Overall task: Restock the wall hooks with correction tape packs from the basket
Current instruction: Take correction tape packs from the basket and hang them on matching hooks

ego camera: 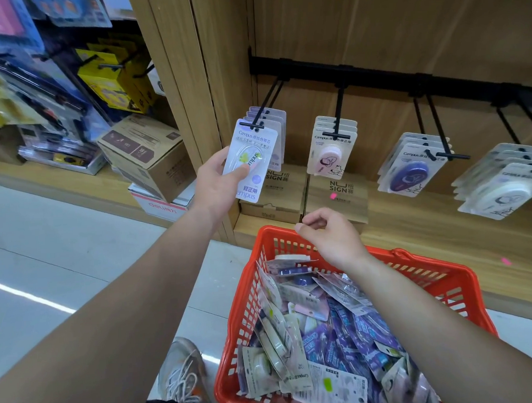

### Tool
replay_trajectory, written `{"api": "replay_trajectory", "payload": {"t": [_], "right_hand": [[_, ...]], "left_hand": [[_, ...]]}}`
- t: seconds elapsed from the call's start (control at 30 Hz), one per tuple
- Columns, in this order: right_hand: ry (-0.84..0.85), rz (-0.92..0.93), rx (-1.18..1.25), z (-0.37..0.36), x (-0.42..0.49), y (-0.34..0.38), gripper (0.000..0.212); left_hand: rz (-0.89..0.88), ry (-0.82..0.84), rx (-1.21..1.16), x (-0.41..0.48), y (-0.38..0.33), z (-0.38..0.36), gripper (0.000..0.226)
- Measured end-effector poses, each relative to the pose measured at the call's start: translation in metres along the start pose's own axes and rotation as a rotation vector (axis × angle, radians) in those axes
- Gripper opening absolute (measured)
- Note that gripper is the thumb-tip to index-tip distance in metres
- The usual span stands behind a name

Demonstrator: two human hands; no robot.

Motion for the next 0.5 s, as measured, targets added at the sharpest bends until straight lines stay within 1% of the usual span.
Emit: {"api": "replay_trajectory", "payload": {"t": [0.07, 0.17, 0.27, 0.37, 0.47, 0.5], "right_hand": [[-0.003, -0.007, -0.009, 0.001, 0.000, -0.002, 0.024], [-0.005, -0.009, -0.027, 0.003, -0.001, -0.005, 0.024], [-0.001, -0.003, -0.114, 0.004, -0.005, -0.011, 0.022], [0.007, -0.006, -0.246, 0.008, -0.011, -0.023, 0.023], [0.020, -0.039, -0.301, 0.014, -0.021, -0.042, 0.023], [0.025, -0.054, -0.313, 0.016, -0.025, -0.049, 0.022]], "left_hand": [[-0.009, 0.004, 0.009, 0.001, 0.000, -0.001, 0.040], [-0.031, 0.014, 0.067, 0.007, -0.003, -0.005, 0.028], [-0.010, 0.015, 0.095, 0.018, -0.005, -0.012, 0.020], [-0.001, 0.018, 0.137, 0.025, -0.009, -0.019, 0.024], [0.017, 0.003, 0.227, 0.021, -0.011, -0.019, 0.027], [0.031, 0.013, 0.275, 0.016, -0.010, -0.019, 0.033]]}}
Point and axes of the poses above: each hand's wrist, its own x-axis towards the middle knuckle, its own z-axis out of the back of the hand, y = z × x, the point moved 3 cm from there along x, towards the middle knuckle, and after that the axes turned 14 degrees about -z, right-handed, at the moved point
